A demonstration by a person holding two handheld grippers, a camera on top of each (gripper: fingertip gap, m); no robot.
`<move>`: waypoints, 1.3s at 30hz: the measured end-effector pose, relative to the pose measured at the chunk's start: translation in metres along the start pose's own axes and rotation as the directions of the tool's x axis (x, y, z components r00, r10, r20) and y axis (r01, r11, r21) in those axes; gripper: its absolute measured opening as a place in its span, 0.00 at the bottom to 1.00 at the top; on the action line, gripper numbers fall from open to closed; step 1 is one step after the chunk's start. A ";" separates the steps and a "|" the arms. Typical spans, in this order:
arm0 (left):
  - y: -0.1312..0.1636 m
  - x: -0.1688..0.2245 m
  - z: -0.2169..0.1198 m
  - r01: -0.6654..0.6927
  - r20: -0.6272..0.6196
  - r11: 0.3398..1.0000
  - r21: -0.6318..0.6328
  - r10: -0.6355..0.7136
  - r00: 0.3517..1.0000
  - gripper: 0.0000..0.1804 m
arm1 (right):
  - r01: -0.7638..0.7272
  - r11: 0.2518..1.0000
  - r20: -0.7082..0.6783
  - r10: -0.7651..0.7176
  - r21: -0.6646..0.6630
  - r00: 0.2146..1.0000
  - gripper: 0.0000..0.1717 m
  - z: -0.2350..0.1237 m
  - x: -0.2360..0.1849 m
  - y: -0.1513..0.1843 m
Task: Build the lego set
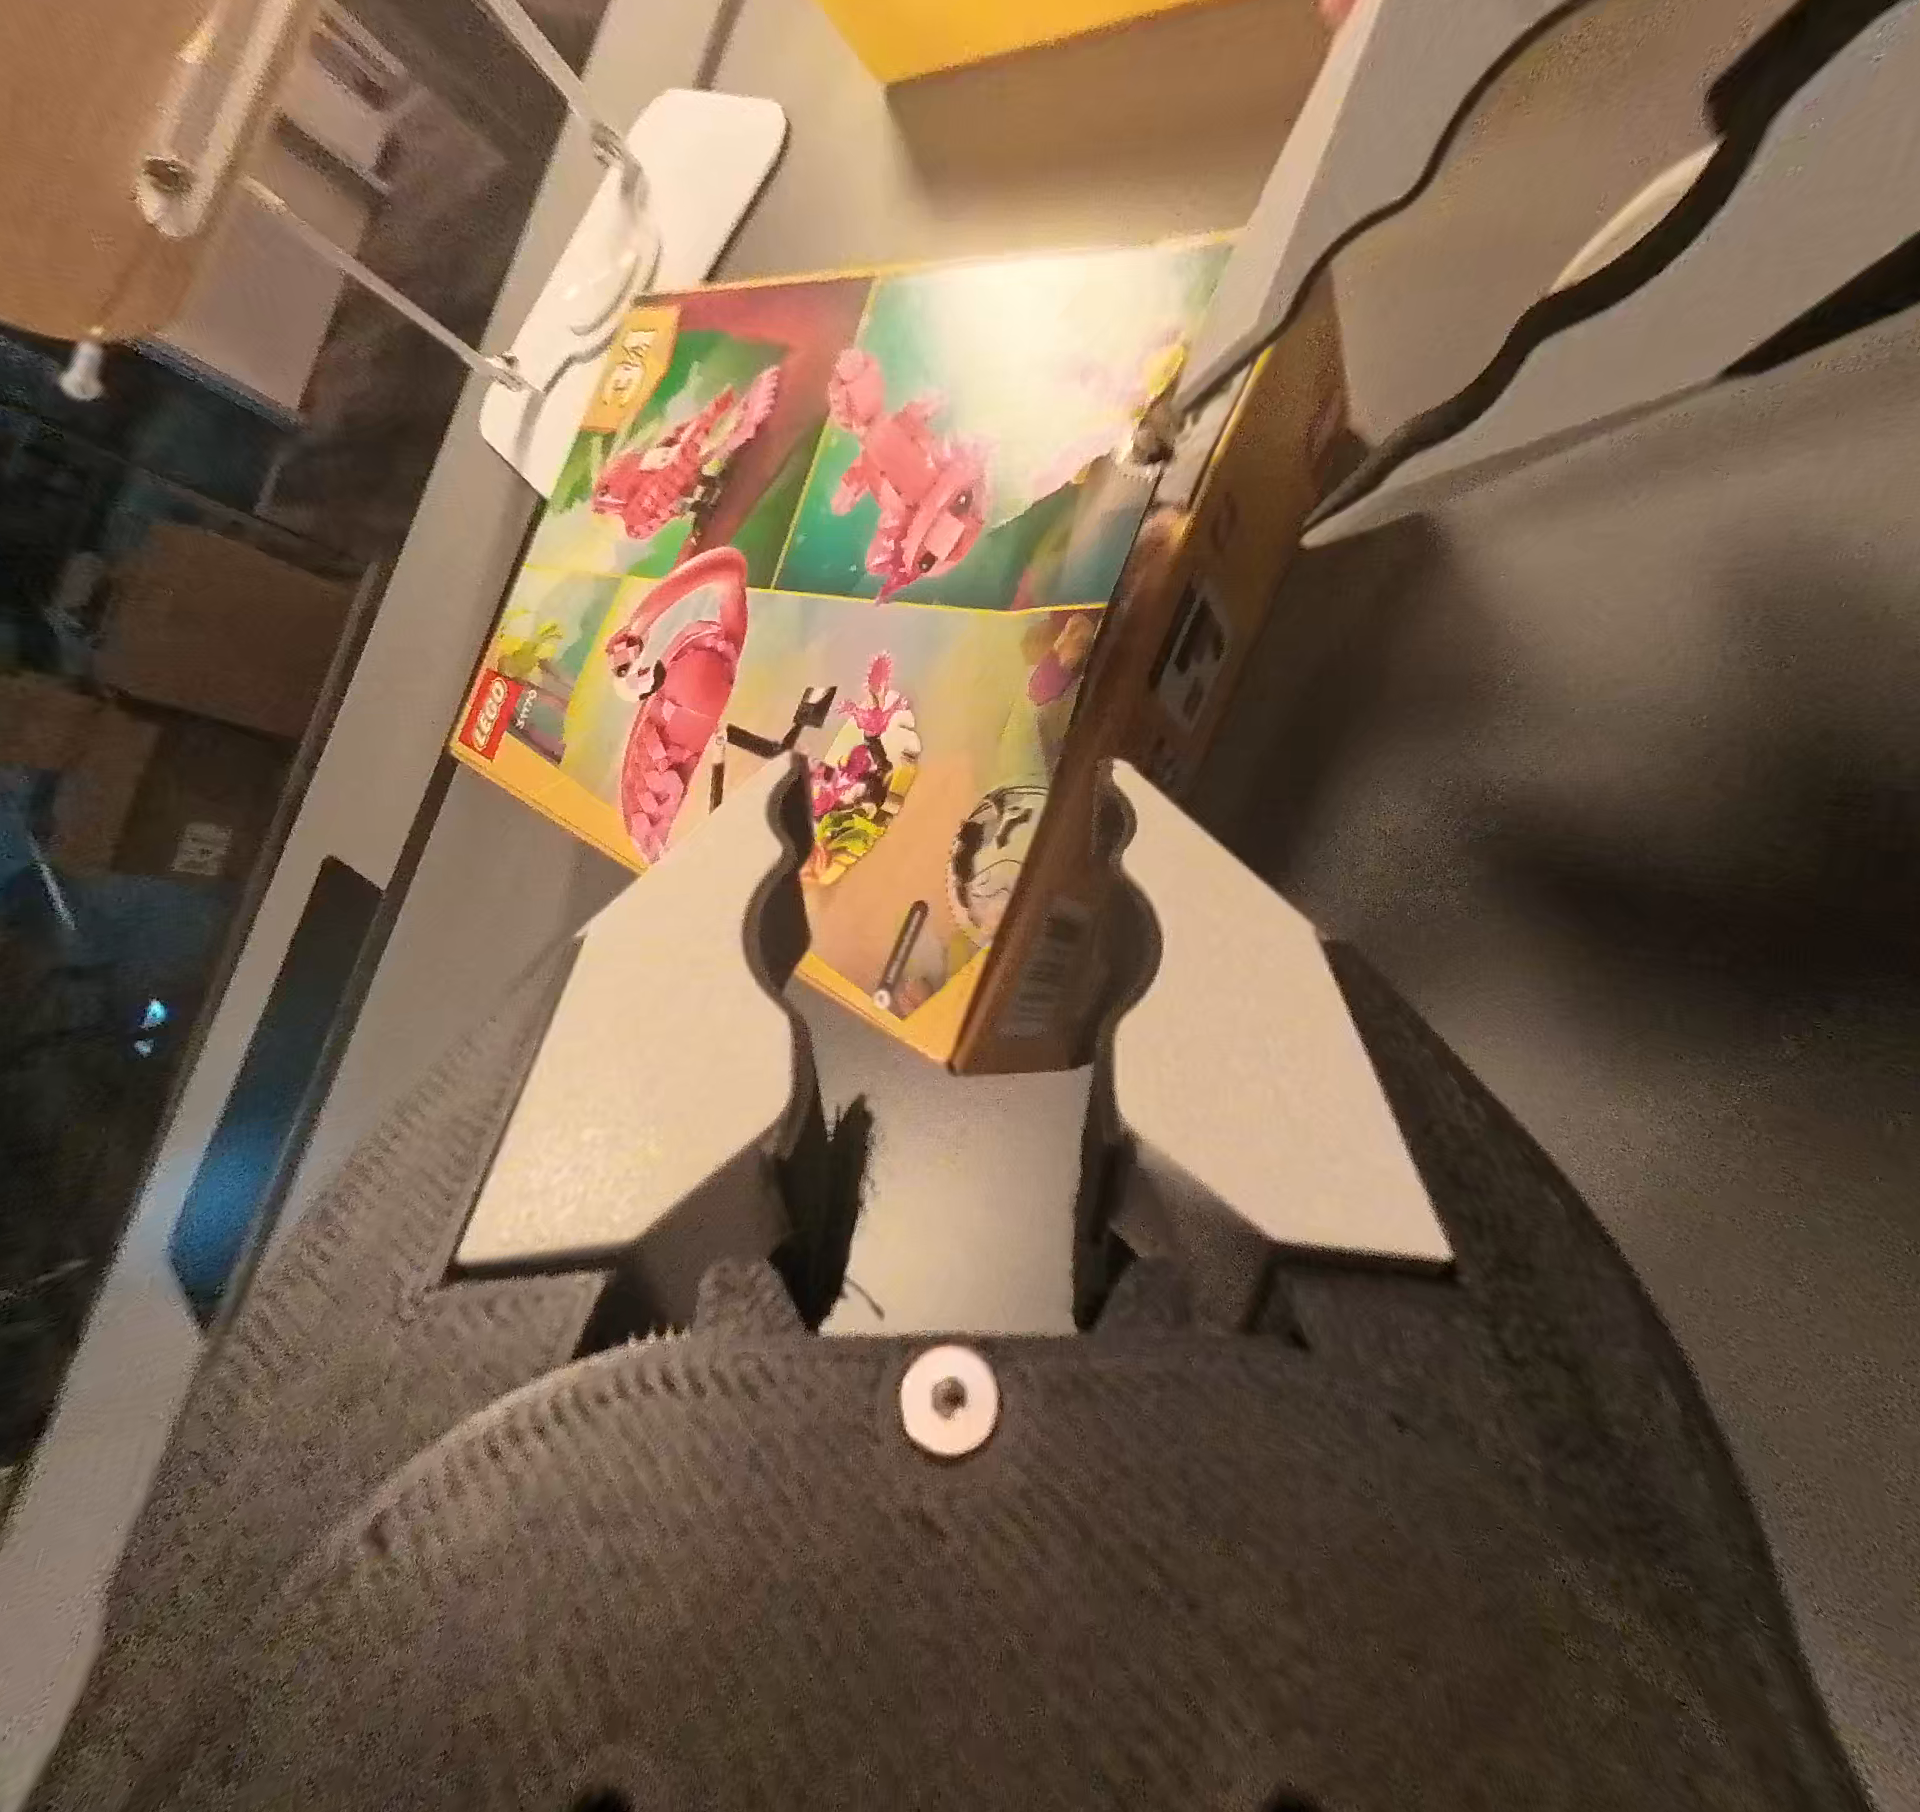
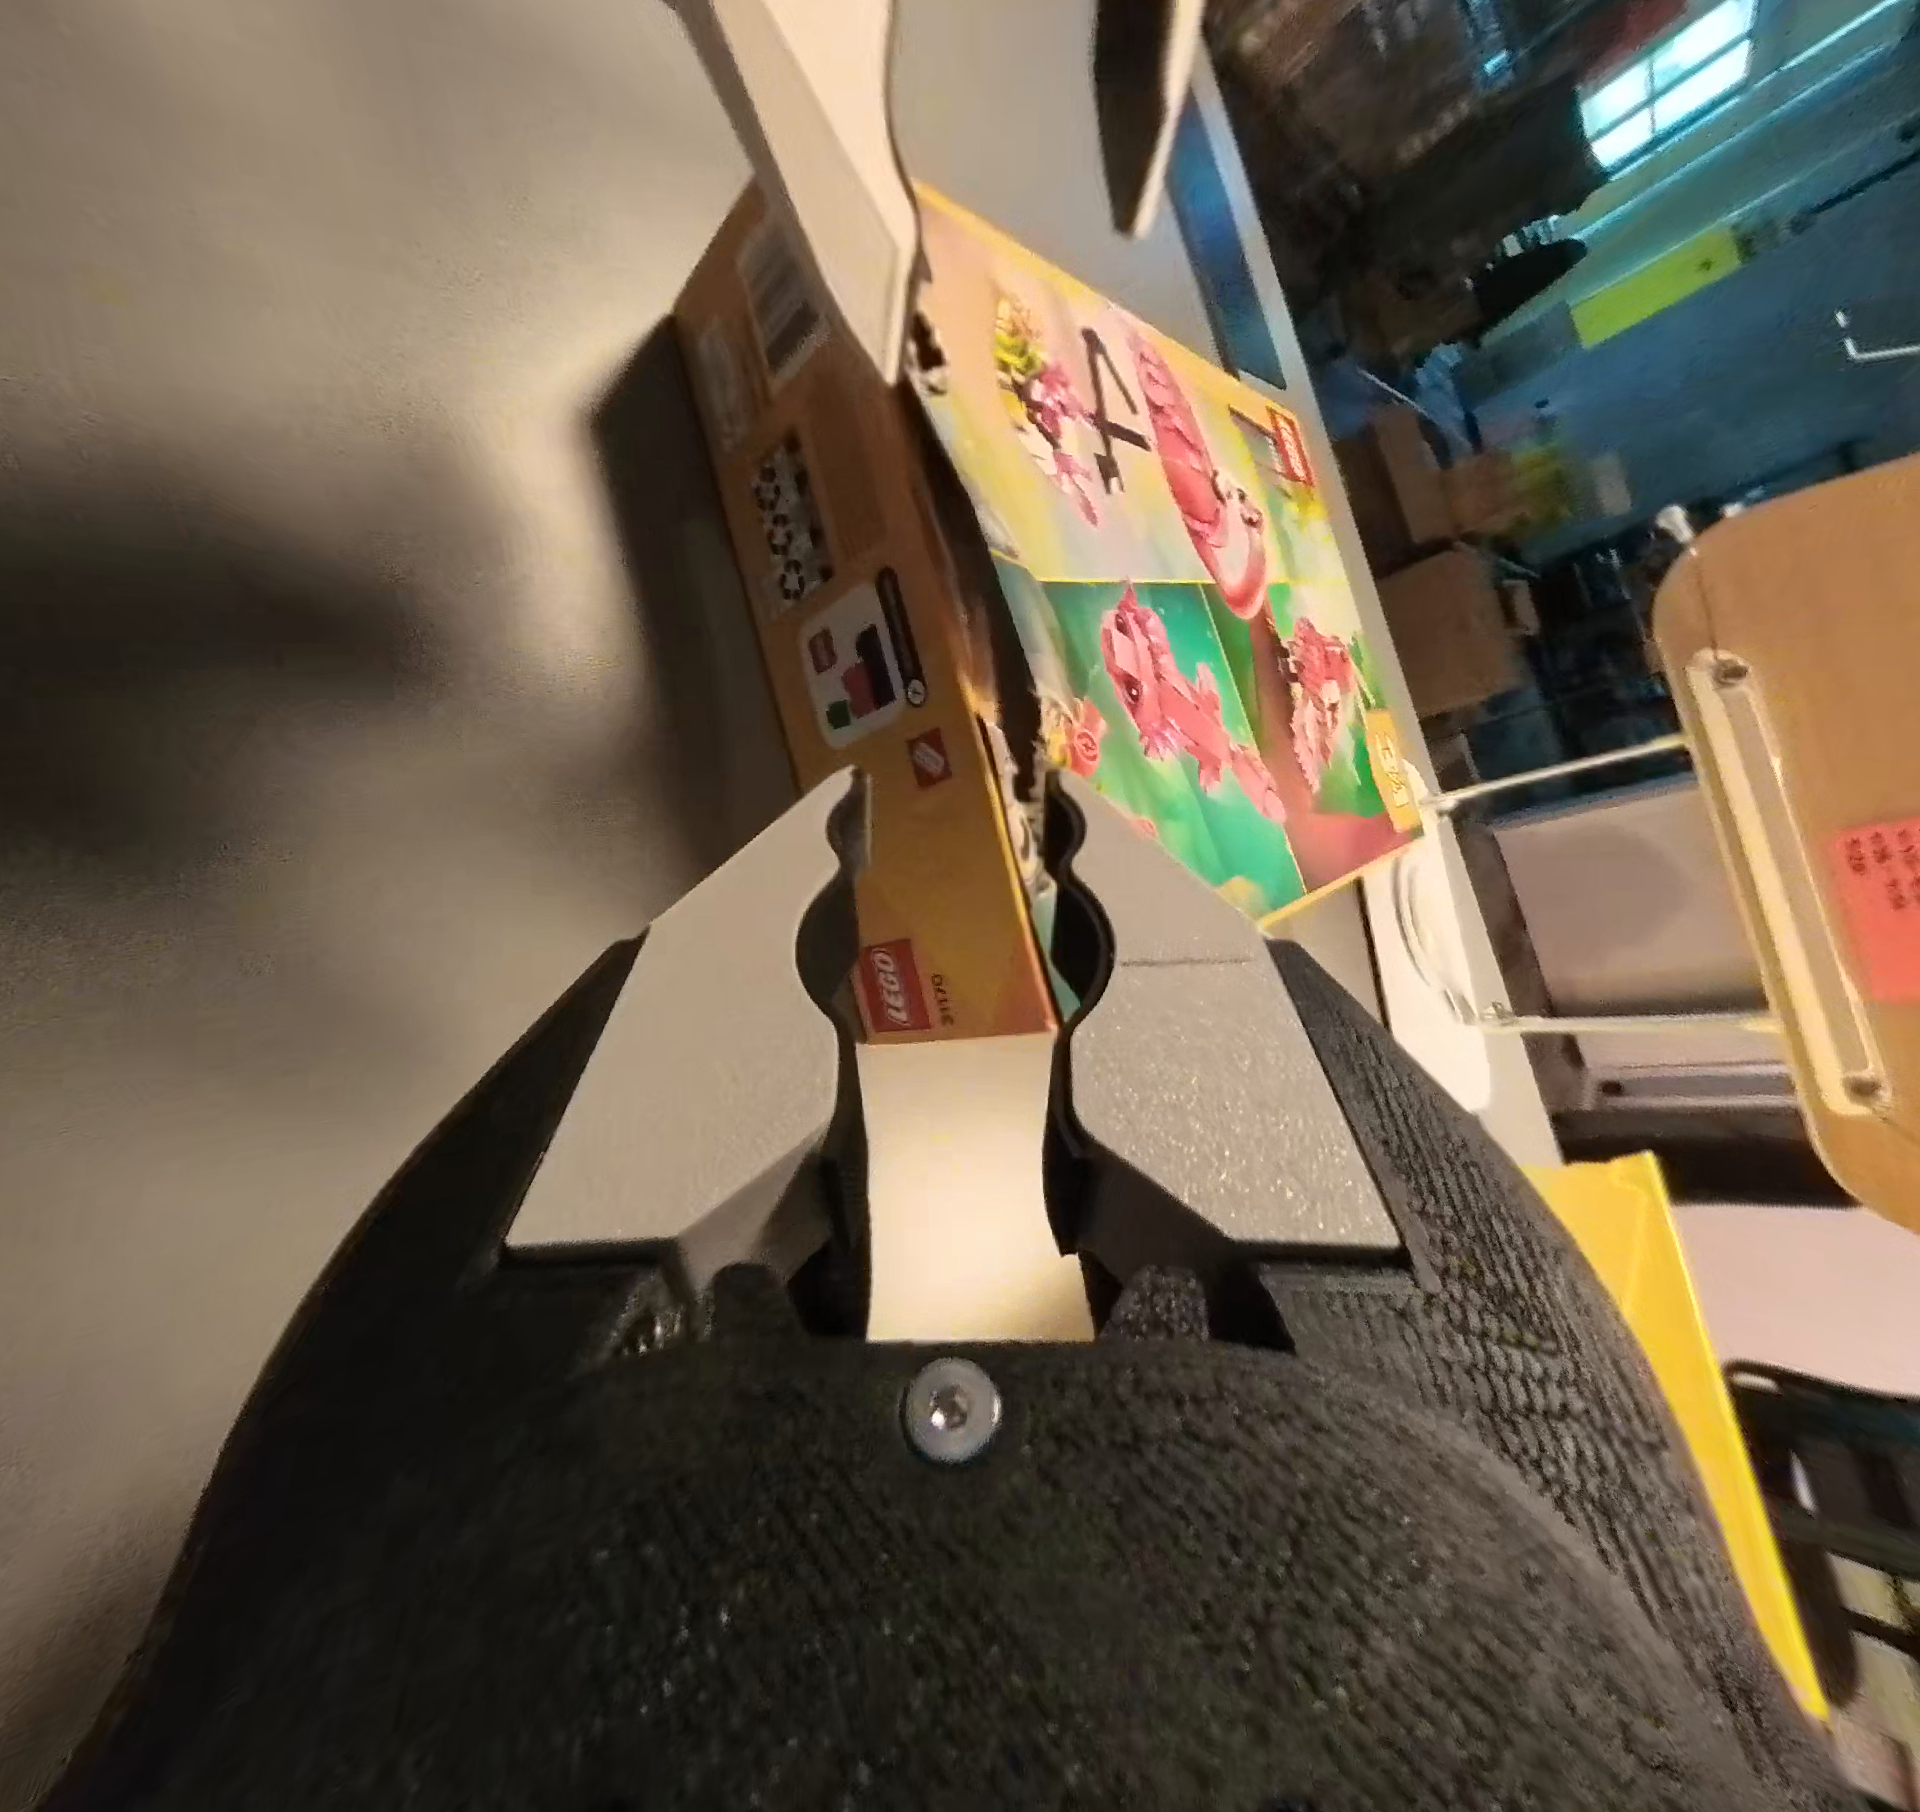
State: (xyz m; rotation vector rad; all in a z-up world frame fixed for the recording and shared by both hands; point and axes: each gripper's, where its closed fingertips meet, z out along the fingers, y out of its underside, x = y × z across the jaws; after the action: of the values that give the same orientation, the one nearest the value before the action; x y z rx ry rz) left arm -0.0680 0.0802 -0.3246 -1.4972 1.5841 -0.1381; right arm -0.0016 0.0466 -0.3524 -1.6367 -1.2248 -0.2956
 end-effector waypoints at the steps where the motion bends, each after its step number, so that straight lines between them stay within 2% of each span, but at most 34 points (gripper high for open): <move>1: -0.003 0.003 -0.005 0.037 0.002 0.998 0.042 -0.037 0.999 0.29 | -0.014 1.000 0.003 0.014 0.005 1.000 0.20 -0.001 0.001 0.002; 3: -0.003 0.011 -0.013 0.081 0.008 0.992 0.096 -0.082 0.997 0.28 | -0.025 1.000 0.037 0.024 0.004 0.999 0.21 0.001 -0.004 0.007; 6: 0.013 0.026 -0.015 0.060 0.040 0.997 0.053 -0.062 0.997 0.19 | 0.020 1.000 0.059 -0.020 0.006 0.998 0.24 0.007 -0.009 0.011; 9: 0.018 0.042 -0.015 0.081 0.021 0.995 0.057 -0.082 0.996 0.17 | 0.021 0.999 0.088 -0.018 -0.025 0.996 0.25 0.015 -0.011 0.011; 11: 0.017 0.048 -0.015 0.110 0.007 0.991 0.076 -0.111 0.994 0.17 | 0.043 0.997 0.102 -0.036 -0.069 0.994 0.23 0.019 -0.011 0.012; 13: 0.017 0.049 -0.012 0.104 0.016 0.991 0.081 -0.105 0.994 0.18 | 0.052 0.992 0.110 -0.039 -0.118 0.993 0.16 0.022 -0.006 0.014; 19: 0.009 0.040 -0.003 0.032 0.114 0.996 0.080 -0.041 0.993 0.20 | -0.024 0.980 0.319 0.088 -0.198 0.943 0.09 0.020 -0.010 0.015; 26: -0.001 0.046 -0.001 0.039 0.101 0.989 0.141 -0.053 0.993 0.16 | -0.014 0.989 0.442 0.078 -0.147 0.894 0.06 0.017 -0.012 0.014; 29: -0.009 0.045 -0.003 -0.009 0.158 0.984 0.180 -0.020 0.987 0.16 | 0.026 0.996 0.417 0.011 -0.083 0.909 0.06 0.017 -0.012 0.013; 31: -0.015 0.040 -0.010 -0.054 0.240 0.977 0.205 0.004 0.971 0.16 | 0.040 0.999 0.381 -0.023 -0.035 0.924 0.07 0.016 -0.010 0.012; 35: -0.022 0.022 -0.041 -0.042 0.388 0.951 0.307 -0.085 0.918 0.16 | -0.085 0.996 0.413 0.083 -0.012 0.907 0.05 0.008 -0.004 0.008; 37: -0.022 0.013 -0.060 -0.009 0.442 0.925 0.379 -0.173 0.880 0.15 | -0.218 0.975 0.434 0.182 0.033 0.882 0.05 -0.002 0.008 0.000; 39: -0.016 0.005 -0.074 0.020 0.485 0.903 0.430 -0.249 0.838 0.15 | -0.403 0.911 0.474 0.317 0.090 0.821 0.04 -0.017 0.027 -0.011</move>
State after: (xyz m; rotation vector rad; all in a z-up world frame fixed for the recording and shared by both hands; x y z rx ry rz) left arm -0.1041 0.0361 -0.2745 -1.1772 0.9250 -0.1158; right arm 0.0075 0.0480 -0.3199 -1.7836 -1.1945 0.4565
